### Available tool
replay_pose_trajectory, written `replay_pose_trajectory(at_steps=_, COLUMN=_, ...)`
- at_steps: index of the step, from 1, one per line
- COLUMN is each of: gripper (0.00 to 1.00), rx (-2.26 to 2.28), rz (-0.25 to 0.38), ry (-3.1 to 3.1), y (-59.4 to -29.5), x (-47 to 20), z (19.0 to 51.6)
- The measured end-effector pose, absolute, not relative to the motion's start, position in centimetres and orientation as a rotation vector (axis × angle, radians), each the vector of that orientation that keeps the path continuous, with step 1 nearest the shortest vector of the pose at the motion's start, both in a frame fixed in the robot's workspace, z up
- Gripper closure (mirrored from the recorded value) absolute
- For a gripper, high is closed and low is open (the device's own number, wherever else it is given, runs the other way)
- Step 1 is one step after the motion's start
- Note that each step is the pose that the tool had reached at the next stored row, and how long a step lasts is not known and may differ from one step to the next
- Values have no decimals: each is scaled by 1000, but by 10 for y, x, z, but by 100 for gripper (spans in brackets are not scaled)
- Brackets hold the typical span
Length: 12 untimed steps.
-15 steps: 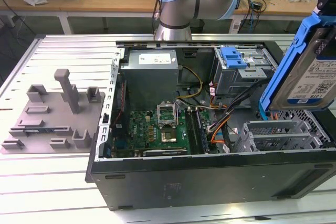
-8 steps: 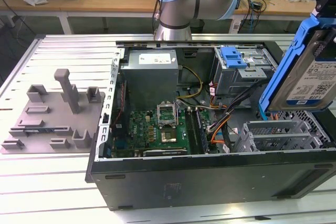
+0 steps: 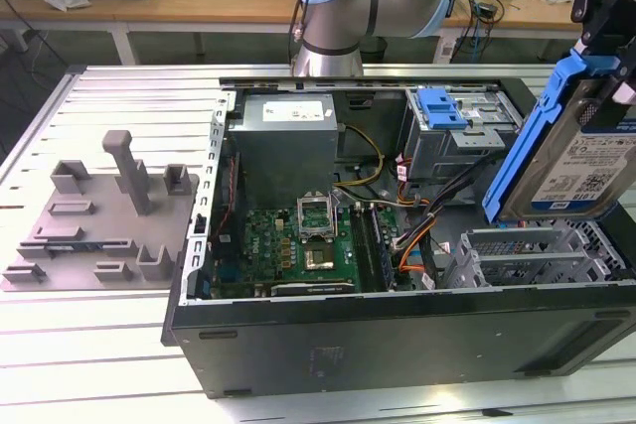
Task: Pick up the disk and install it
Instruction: 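Insert the disk into the insertion slot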
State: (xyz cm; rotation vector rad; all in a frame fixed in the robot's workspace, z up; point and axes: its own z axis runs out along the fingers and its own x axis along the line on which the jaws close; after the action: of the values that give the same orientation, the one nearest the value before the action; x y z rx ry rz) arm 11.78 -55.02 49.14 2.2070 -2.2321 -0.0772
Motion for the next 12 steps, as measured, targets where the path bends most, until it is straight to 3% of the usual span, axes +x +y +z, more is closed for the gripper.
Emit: replay_pose_trajectory(at_steps=12, gripper=63, rx=2210, rz=-71, ry=-2235, y=-550, x=117, z=485)
